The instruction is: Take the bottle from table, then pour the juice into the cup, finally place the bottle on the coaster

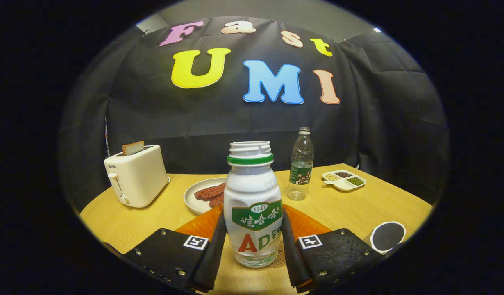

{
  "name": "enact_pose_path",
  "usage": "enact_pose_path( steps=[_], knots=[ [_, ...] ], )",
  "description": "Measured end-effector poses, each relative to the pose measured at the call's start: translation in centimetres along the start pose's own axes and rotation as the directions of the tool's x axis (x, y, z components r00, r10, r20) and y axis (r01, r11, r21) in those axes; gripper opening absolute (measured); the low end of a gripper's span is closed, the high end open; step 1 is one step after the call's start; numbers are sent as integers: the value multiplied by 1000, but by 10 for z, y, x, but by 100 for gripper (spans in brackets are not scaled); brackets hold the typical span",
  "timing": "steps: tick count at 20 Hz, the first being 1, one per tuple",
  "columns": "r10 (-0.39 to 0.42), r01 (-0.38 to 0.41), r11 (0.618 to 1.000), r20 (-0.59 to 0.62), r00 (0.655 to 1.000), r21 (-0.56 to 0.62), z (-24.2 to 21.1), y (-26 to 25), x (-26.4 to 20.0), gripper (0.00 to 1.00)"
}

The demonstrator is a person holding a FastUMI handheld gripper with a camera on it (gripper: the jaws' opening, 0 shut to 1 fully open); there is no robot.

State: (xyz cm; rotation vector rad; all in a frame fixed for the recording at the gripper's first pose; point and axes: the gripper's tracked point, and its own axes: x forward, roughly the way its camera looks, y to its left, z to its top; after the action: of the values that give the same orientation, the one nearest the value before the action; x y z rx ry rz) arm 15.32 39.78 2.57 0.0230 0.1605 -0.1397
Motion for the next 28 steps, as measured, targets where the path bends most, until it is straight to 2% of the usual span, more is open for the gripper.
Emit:
enact_pose_path(
  steps=[7, 15, 20, 21, 22, 23, 28],
  knots=[
    [-10, 10, 998, 7, 1000, 69, -6, -21, 13, 65],
    [9, -10, 998, 27, 1000, 57, -8, -27, 14, 67],
    [13, -14, 992, 8, 1000, 125, -19, -31, 12, 76],
    [16, -17, 991, 10, 1000, 129, -19, -31, 11, 82],
    [20, -23, 991, 21, 1000, 131, -16, -31, 9, 94],
    [25, -29, 991, 35, 999, 129, -11, -30, 5, 97],
    [41, -54, 992, 110, 993, 117, 19, -26, -5, 98]
  ],
)
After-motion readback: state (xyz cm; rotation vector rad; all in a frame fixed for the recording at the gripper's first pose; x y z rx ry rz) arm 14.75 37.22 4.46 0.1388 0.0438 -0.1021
